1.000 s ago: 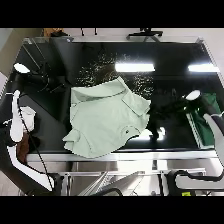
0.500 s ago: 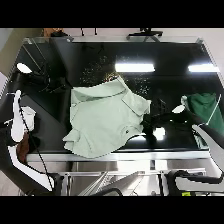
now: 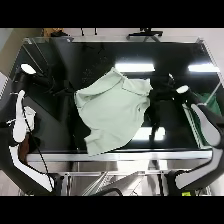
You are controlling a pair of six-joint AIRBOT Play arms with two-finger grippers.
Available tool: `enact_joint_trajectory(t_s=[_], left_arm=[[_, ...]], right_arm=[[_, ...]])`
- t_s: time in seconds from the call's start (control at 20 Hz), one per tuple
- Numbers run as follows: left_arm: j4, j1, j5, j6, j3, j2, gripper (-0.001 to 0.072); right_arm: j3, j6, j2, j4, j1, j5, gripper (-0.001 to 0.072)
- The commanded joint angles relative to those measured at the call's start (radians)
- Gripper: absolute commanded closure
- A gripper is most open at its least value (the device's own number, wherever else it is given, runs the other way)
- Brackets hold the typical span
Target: Fold the shirts.
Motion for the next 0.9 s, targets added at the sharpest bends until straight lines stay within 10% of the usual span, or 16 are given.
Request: enact_joint_trajectory(t_s=[0.0,0.2,0.3,0.85], left_arm=[[0.0,-0.069,-0.014,0.007,-0.09,0.0,0.0016],[-0.002,-0.118,-0.016,0.006,-0.161,0.0,0.0016],[-0.008,-0.119,-0.044,0.003,-0.124,0.001,0.0016],[0.143,-0.165,-0.086,-0.036,0.024,0.0,0.0017]], right_arm=[[0.336,-0.017,-0.235,0.029,-0.009,0.048,0.0694],[0.65,0.027,-0.429,0.059,-0.009,0.264,0.0658],[0.679,0.028,-0.417,0.059,-0.034,0.325,0.0419],[0.455,0.243,-0.162,-0.071,-0.269,0.764,0.0433]])
